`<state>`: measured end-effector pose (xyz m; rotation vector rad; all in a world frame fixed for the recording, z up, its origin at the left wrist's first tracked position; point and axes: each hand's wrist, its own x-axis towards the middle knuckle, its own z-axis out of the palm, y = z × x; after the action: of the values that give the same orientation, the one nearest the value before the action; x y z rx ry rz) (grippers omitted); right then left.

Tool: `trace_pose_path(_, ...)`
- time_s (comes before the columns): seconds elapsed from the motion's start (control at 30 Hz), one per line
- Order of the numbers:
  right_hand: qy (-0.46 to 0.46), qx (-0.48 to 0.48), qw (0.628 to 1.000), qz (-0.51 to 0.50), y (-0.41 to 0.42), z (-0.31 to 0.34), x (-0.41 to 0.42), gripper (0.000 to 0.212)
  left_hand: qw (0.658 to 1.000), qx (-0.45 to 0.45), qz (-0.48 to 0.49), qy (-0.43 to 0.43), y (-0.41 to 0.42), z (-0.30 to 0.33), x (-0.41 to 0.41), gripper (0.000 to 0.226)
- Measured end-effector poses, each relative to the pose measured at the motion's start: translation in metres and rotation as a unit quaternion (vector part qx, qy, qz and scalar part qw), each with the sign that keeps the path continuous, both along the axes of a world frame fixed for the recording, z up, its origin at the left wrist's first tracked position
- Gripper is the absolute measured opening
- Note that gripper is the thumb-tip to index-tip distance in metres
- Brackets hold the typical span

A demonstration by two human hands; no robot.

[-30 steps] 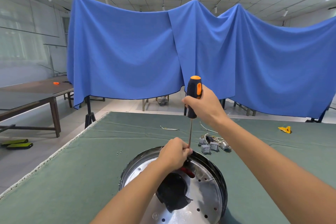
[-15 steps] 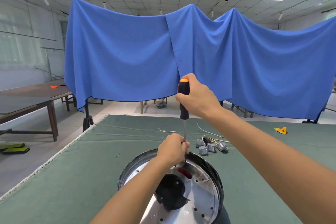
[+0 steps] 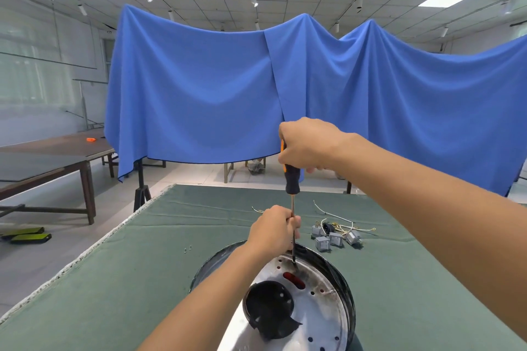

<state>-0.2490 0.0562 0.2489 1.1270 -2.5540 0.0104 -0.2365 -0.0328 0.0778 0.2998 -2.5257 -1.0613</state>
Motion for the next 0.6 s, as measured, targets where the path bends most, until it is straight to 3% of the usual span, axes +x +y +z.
trace_pose_path(0.1,0.067,-0.003,0.996,-0.050,0.001,0.003,-0.003,0.028,0.999,-0.045,-0.006,0.001,0.005,-0.005,0.001,0.023)
trace_pose_path(0.17,0.090,-0.003,0.993,-0.078,-0.001,-0.002,-0.005,0.030,0.997,-0.081,0.012,0.010,0.003,-0.010,0.003,0.020)
trace_pose_path(0.23,0.047,0.002,0.996,-0.078,-0.002,-0.003,-0.006,0.024,0.995,-0.100,0.026,0.019,-0.002,-0.017,0.006,0.017)
trace_pose_path(0.33,-0.107,-0.020,0.993,-0.034,-0.002,0.003,-0.007,0.010,0.992,-0.113,0.057,0.001,-0.010,-0.028,0.011,0.017)
trace_pose_path(0.4,-0.100,-0.025,0.994,-0.025,-0.002,0.004,-0.008,0.012,0.990,-0.111,0.073,-0.040,-0.013,-0.035,0.011,0.019)
trace_pose_path(0.5,0.014,-0.023,0.999,-0.046,-0.005,0.001,-0.010,0.022,0.980,-0.143,0.071,-0.119,-0.016,-0.044,0.009,0.019)
trace_pose_path(0.53,0.003,-0.022,0.999,-0.045,-0.006,0.000,-0.011,0.022,0.977,-0.149,0.067,-0.136,-0.016,-0.046,0.008,0.019)
trace_pose_path(0.6,-0.112,-0.029,0.993,-0.032,-0.009,0.003,-0.010,0.014,0.973,-0.159,0.063,-0.153,-0.019,-0.048,0.006,0.019)
